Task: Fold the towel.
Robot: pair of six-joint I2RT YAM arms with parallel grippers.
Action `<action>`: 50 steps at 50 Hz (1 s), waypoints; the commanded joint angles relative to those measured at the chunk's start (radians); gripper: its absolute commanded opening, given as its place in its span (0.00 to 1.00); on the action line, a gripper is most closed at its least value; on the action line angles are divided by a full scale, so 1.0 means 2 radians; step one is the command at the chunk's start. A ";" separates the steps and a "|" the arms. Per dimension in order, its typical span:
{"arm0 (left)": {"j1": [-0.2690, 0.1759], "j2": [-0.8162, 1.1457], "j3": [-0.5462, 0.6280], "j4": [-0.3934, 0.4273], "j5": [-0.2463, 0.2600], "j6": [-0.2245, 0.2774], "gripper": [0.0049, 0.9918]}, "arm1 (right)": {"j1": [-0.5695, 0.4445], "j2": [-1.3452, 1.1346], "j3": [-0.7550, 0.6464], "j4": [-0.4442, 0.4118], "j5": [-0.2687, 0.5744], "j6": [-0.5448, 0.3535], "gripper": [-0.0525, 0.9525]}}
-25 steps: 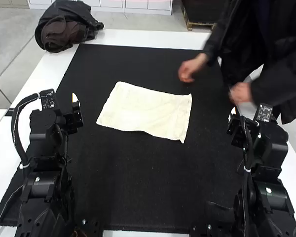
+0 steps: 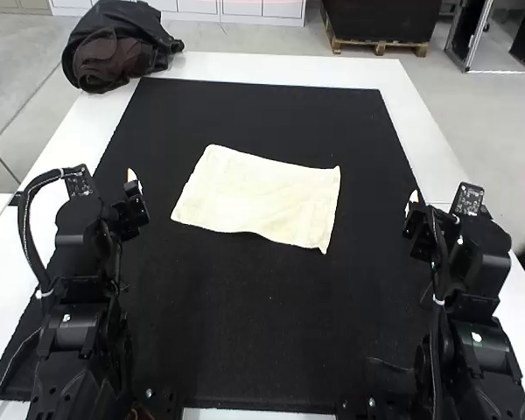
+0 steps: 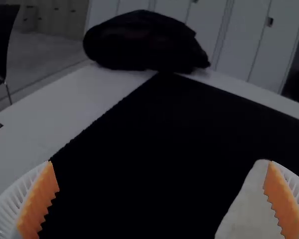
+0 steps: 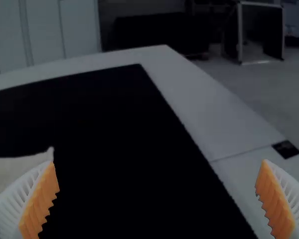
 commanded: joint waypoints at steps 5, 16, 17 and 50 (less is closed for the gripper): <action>-0.001 -0.003 -0.002 0.005 -0.007 -0.013 0.98 | -0.005 -0.004 -0.003 0.003 0.004 0.004 0.96; -0.001 -0.003 -0.002 0.036 -0.004 0.068 0.98 | -0.005 -0.004 -0.003 0.003 0.004 0.004 0.96; -0.001 -0.002 -0.001 0.039 -0.004 0.081 0.98 | -0.005 -0.004 -0.002 0.003 0.004 0.004 0.96; -0.017 -0.003 -0.003 0.040 -0.004 0.123 0.97 | -0.005 -0.004 -0.003 0.006 0.004 -0.012 0.96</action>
